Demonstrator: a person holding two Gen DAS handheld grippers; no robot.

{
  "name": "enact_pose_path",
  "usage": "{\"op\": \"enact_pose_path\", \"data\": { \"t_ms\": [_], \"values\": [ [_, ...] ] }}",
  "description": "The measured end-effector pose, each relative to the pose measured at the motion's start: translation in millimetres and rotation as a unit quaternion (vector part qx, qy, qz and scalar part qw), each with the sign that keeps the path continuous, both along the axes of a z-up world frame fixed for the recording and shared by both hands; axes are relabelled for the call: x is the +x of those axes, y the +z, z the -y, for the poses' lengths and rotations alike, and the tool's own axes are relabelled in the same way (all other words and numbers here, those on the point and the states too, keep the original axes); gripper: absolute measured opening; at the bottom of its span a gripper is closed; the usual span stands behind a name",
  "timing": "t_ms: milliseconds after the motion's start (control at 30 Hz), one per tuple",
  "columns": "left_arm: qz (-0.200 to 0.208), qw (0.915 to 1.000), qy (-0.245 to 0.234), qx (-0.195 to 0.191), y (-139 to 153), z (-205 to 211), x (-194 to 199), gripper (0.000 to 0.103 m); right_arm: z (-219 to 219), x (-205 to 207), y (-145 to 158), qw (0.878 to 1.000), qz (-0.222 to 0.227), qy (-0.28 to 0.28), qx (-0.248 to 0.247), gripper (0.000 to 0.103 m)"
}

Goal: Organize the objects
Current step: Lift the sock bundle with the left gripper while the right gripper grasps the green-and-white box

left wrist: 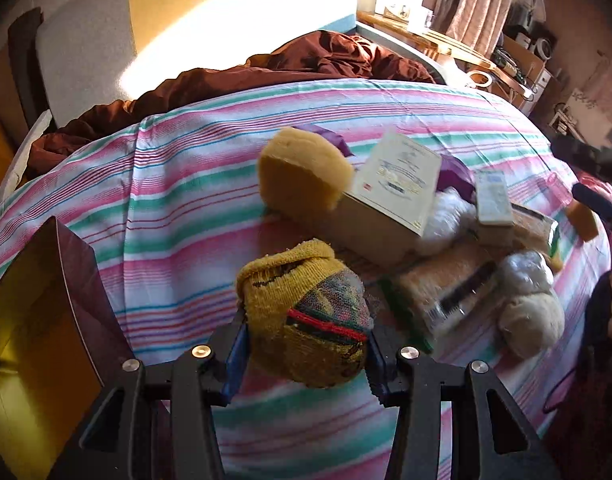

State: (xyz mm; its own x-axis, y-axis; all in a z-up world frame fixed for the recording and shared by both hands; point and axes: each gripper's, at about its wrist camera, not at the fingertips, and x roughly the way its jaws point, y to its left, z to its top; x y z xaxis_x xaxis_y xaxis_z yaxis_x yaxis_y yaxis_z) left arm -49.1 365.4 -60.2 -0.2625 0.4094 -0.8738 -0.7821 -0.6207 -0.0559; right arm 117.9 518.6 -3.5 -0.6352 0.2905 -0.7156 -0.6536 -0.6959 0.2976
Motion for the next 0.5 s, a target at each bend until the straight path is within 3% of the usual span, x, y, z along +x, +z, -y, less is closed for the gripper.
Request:
{"op": "enact_pose_path", "data": {
  "t_ms": [300, 500],
  "values": [
    [-0.038, 0.9972, -0.065, 0.006, -18, 26, 103, 0.049, -5, 0, -12, 0.999, 0.015, 0.000, -0.034, 0.103],
    [-0.027, 0.9975, -0.051, 0.042, -27, 36, 99, 0.049, 2, 1, -13, 0.999, 0.049, -0.008, -0.020, 0.102]
  ]
}}
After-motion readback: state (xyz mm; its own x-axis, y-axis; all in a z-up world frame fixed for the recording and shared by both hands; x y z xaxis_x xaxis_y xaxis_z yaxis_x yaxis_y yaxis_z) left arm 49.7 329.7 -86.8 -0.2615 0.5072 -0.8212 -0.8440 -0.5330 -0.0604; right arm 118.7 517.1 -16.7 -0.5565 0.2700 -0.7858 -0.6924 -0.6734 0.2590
